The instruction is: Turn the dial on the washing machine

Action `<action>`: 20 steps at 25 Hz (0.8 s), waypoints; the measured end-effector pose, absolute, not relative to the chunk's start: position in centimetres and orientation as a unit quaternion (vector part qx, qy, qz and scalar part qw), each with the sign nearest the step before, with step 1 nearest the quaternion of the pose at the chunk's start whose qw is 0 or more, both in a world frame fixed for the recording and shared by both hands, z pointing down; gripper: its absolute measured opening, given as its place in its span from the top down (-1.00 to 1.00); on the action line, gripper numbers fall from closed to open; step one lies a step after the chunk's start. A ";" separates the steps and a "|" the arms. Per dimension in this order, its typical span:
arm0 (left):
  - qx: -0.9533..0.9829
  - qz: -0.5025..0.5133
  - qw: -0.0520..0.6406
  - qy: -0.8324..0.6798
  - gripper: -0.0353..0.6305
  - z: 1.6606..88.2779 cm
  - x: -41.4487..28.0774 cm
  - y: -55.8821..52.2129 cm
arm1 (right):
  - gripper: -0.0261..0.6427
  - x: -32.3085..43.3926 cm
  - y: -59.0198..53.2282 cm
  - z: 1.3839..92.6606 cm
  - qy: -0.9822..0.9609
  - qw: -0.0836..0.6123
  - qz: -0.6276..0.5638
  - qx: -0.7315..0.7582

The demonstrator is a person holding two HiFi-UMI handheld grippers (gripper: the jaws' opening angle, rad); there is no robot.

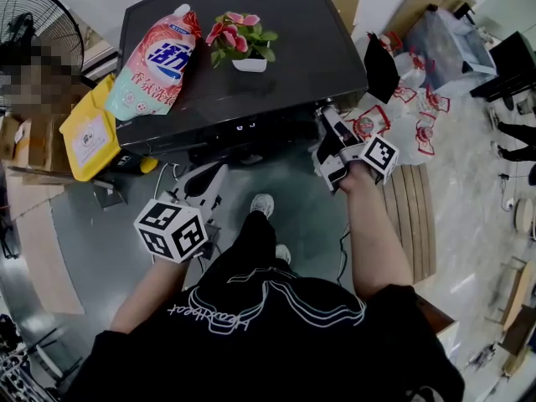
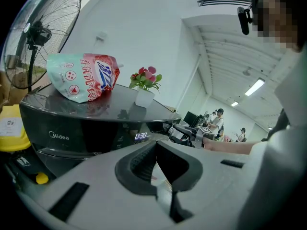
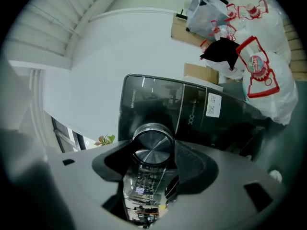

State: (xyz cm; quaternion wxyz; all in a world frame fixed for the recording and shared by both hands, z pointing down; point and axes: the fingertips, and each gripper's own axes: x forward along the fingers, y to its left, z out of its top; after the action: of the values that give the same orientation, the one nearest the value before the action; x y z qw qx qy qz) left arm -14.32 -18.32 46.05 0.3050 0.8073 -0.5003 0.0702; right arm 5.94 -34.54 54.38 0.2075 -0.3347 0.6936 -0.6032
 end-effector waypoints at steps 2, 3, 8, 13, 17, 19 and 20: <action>0.808 0.071 0.305 -0.500 0.88 46.0 -14.3 -18.4 | 0.08 5.9 -34.6 54.4 0.688 0.214 -0.610 -0.329; 0.808 0.071 0.305 -0.500 0.88 46.0 -14.3 -18.4 | 0.08 5.9 -34.6 54.4 0.686 0.216 -0.613 -0.327; 0.808 0.073 0.305 -0.499 0.88 46.2 -14.2 -18.4 | 0.09 5.9 -34.6 54.5 0.680 0.220 -0.621 -0.321; 0.807 0.073 0.306 -0.500 0.88 46.3 -14.1 -18.4 | 0.02 5.9 -34.4 54.1 0.712 0.190 -0.586 -0.337; 0.807 0.072 0.308 -0.499 0.88 46.4 -14.0 -18.3 | -0.11 6.3 -33.9 53.5 0.768 0.127 -0.506 -0.372; 0.806 0.073 0.309 -0.499 0.88 46.6 -13.9 -18.1 | -0.19 6.3 -33.7 53.1 0.804 0.075 -0.439 -0.394; 0.806 0.073 0.311 -0.499 0.88 46.7 -13.9 -18.1 | -0.20 6.4 -33.6 53.0 0.823 0.040 -0.392 -0.408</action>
State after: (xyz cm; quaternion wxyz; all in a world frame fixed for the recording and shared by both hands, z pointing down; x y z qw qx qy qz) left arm -13.94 -18.06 46.66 0.3106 0.8056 -0.4991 0.0733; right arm 6.40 -33.62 53.02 0.0399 -0.4082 0.8233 -0.3923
